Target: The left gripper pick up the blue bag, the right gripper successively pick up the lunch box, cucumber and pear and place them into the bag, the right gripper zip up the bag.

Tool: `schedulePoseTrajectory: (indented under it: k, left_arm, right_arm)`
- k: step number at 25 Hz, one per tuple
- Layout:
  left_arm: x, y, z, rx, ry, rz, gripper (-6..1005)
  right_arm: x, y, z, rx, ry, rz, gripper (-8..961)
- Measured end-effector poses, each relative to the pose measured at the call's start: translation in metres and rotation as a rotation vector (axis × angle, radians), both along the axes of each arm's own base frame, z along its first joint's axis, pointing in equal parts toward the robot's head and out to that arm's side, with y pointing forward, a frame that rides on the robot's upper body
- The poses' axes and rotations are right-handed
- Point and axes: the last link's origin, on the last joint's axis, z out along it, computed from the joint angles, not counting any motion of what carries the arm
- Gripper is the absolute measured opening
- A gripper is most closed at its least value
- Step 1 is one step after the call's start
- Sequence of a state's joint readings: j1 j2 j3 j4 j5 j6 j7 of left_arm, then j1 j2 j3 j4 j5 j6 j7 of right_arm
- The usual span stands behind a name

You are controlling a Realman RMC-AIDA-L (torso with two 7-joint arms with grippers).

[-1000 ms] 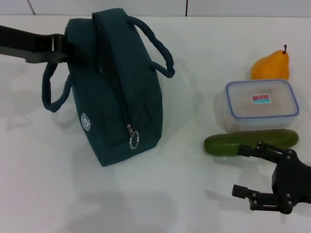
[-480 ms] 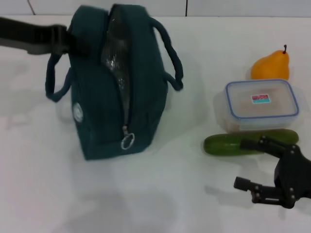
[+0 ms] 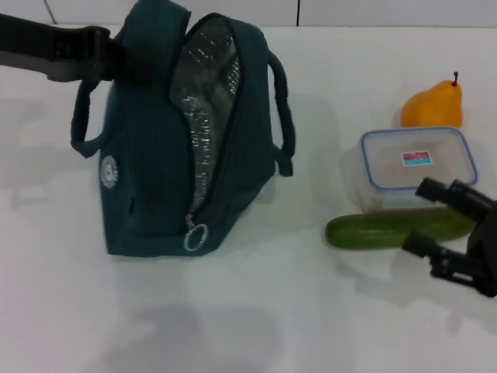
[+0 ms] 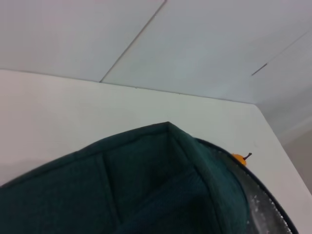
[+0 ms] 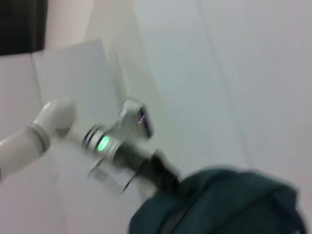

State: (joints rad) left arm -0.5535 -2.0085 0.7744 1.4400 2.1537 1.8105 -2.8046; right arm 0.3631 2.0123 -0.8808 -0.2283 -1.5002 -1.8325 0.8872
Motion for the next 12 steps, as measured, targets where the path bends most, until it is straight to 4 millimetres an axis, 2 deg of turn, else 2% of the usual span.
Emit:
schedulePoseTrajectory:
  k: [6, 12]
  left_arm:
    - [0.001, 0.000, -0.001, -0.002, -0.007, 0.001, 45]
    - [0.000, 0.000, -0.002, -0.002, -0.006, 0.004, 45]
  right_arm:
    - [0.014, -0.002, 0.021, 0.064, 0.227, -0.236, 854]
    - [0.045, -0.002, 0.041, 0.013, 0.412, -0.542, 854]
